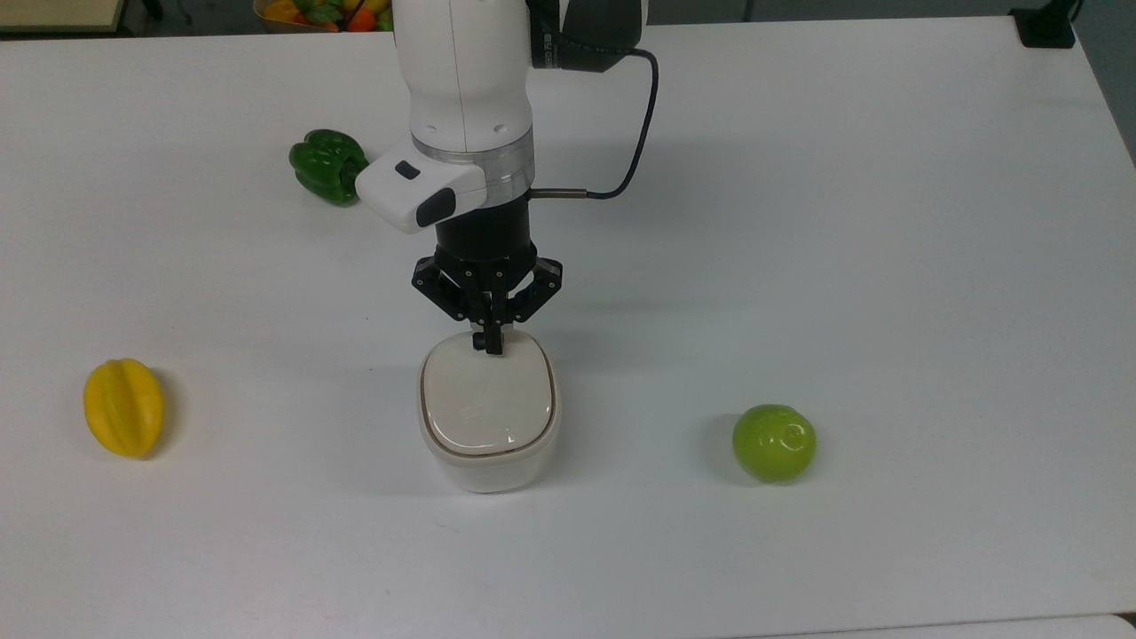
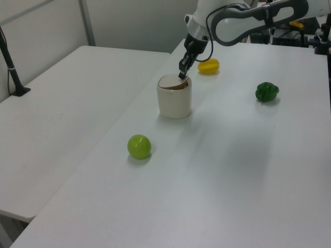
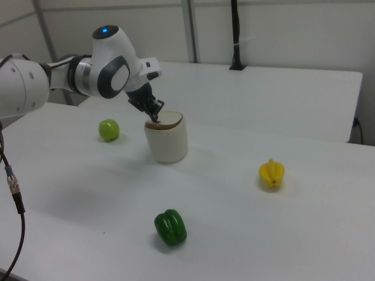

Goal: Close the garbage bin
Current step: 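Press the gripper down on the lid to seat it shut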

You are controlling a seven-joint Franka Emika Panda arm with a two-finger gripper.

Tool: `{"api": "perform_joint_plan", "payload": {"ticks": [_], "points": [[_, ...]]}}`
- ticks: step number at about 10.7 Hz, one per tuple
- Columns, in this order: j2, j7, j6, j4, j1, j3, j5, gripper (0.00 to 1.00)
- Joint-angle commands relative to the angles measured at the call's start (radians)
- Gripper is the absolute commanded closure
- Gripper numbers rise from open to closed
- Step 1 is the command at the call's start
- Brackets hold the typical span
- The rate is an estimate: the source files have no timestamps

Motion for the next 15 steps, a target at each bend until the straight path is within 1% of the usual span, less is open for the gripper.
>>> {"api": "perform_joint_plan", "payload": {"ticks": [1,7,9,12,15], "points": [[-0.024,0.004,-0.018,-0.054,0.007,-0.008,-0.008,1.0],[0.027,0.009,-0.01,-0.061,0.001,-0.006,-0.006,1.0],[0.025,0.012,-0.007,-0.061,0.003,-0.008,0.0,1.0],[-0.036,0.015,-0.019,-0.057,-0.002,-0.006,0.021,1.0],[-0.094,0.116,-0.054,-0.057,-0.01,-0.015,0.024,1.0]]}}
